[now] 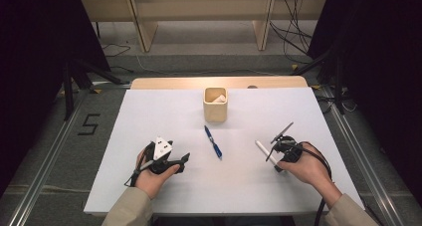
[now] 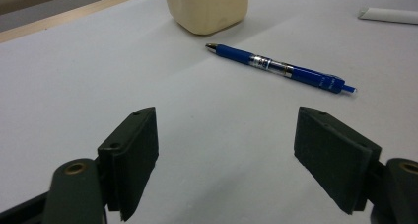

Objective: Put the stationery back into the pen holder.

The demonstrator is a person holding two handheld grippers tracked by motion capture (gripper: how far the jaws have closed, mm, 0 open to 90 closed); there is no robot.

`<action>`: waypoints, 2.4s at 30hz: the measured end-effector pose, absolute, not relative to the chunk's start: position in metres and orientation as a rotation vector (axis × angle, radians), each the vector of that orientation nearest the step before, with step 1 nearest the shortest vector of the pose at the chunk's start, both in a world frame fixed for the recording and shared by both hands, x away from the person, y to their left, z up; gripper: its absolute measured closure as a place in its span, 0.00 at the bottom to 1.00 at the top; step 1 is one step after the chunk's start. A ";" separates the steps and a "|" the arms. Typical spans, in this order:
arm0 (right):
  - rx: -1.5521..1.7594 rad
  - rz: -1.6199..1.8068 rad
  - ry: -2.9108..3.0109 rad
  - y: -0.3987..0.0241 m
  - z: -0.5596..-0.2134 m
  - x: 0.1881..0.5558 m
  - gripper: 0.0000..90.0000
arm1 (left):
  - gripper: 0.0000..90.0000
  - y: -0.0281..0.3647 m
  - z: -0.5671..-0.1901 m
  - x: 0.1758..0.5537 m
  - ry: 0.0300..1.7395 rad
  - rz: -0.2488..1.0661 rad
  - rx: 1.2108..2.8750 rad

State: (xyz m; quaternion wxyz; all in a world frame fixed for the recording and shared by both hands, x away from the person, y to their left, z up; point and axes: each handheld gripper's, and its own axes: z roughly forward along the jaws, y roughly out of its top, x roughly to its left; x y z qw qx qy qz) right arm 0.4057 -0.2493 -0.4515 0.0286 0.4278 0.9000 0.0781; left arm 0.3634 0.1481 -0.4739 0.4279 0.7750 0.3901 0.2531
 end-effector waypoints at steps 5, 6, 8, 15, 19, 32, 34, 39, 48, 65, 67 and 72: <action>1.334 0.233 2.775 -0.249 -0.451 0.406 0.80 | 0.28 0.148 -0.474 0.363 0.975 0.632 1.934; 1.337 0.232 2.773 -0.249 -0.451 0.406 0.81 | 0.28 0.148 -0.474 0.363 0.975 0.633 1.934; 1.339 0.232 2.770 -0.248 -0.451 0.406 0.82 | 0.28 0.148 -0.474 0.363 0.975 0.633 1.933; 1.345 0.210 2.761 -0.247 -0.451 0.406 0.85 | 0.28 0.148 -0.474 0.363 0.975 0.633 1.935; 1.351 0.206 2.763 -0.247 -0.451 0.406 0.87 | 0.28 0.148 -0.474 0.364 0.975 0.634 1.936; 1.364 0.220 2.757 -0.248 -0.451 0.406 0.88 | 0.28 0.149 -0.474 0.364 0.974 0.638 1.939; 1.361 0.234 2.762 -0.248 -0.451 0.406 0.88 | 0.28 0.149 -0.474 0.364 0.975 0.638 1.938; 1.345 0.261 2.764 -0.247 -0.449 0.406 0.88 | 0.28 0.149 -0.474 0.364 0.978 0.636 1.930; 1.372 0.414 2.701 -0.250 -0.438 0.402 0.88 | 0.29 0.149 -0.473 0.363 0.982 0.629 1.919; 1.094 0.960 2.545 -0.230 -0.442 0.388 0.88 | 0.34 0.133 -0.465 0.364 0.935 0.537 1.852; 1.075 1.025 2.532 -0.228 -0.442 0.386 0.88 | 0.35 0.130 -0.463 0.364 0.932 0.500 1.824; 1.033 1.138 2.512 -0.221 -0.443 0.382 0.88 | 0.37 0.120 -0.456 0.365 0.932 0.384 1.729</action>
